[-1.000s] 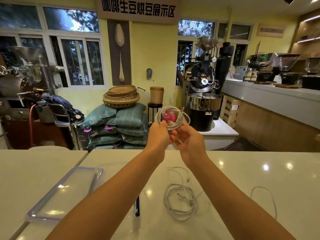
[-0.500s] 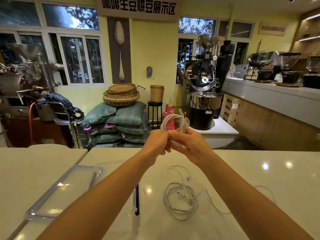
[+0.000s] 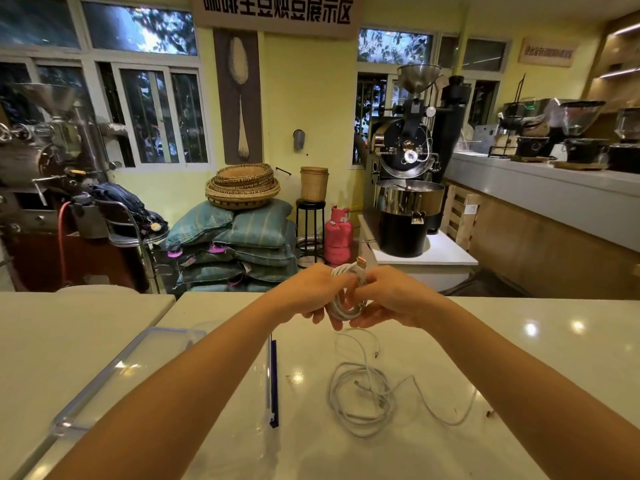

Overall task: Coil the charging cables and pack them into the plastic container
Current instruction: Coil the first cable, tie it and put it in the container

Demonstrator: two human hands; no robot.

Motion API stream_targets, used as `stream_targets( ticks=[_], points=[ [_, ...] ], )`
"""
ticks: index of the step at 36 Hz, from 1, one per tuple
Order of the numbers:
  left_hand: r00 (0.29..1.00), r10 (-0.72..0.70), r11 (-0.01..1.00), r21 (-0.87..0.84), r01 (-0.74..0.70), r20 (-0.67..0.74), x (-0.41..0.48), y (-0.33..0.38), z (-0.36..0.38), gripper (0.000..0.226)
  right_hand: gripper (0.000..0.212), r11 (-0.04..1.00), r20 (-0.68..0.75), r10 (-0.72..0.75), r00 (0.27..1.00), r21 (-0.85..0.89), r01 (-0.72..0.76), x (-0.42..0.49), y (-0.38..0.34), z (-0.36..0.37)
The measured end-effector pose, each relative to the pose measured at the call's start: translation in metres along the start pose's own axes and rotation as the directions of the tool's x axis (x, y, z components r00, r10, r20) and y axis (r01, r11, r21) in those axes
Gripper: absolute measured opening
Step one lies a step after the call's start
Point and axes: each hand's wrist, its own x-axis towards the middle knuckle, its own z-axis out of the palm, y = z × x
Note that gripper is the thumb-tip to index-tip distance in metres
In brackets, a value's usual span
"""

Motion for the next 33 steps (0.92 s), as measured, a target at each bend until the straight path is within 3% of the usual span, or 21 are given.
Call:
stream_targets(
  ticks=[4,13,16,19,22,27,31,33],
  points=[
    [0.982,0.081,0.997,-0.001,-0.082,-0.170,0.002,-0.004,0.009,0.043,0.022,1.000,-0.008,-0.005,1.000,-0.013,0.005,0.002,-0.003,0.000],
    [0.894,0.163,0.985,0.128,-0.119,-0.417,0.014,-0.014,0.016,0.047,0.038,0.969,-0.253,-0.197,0.947,-0.195,0.150,0.007,-0.002,0.018],
    [0.864,0.203,0.972,0.201,-0.121,-0.461,0.016,-0.013,0.016,0.049,0.032,0.958,-0.324,-0.241,0.915,-0.233,0.170,0.006,-0.001,0.020],
    [0.868,0.144,0.986,0.142,-0.086,-0.476,0.016,-0.015,0.014,0.054,0.037,0.958,-0.364,-0.273,0.891,-0.192,0.215,0.005,0.000,0.020],
    [0.866,0.081,0.994,0.109,-0.031,-0.493,0.017,-0.018,0.014,0.051,0.032,0.960,-0.358,-0.246,0.901,-0.216,0.176,0.005,-0.002,0.021],
    [0.851,0.027,0.998,0.061,0.007,-0.525,0.017,-0.022,0.010,0.048,0.012,0.910,-0.298,-0.151,0.943,-0.414,0.015,0.006,-0.007,0.027],
    [0.839,-0.008,1.000,0.017,0.020,-0.543,0.017,-0.024,0.004,0.046,0.003,0.958,-0.238,-0.055,0.970,-0.286,-0.015,0.002,-0.011,0.023],
    [0.837,-0.022,0.999,0.013,0.035,-0.547,0.016,-0.025,0.001,0.049,0.005,0.965,-0.192,-0.084,0.978,-0.260,0.032,-0.001,-0.012,0.018]
  ],
)
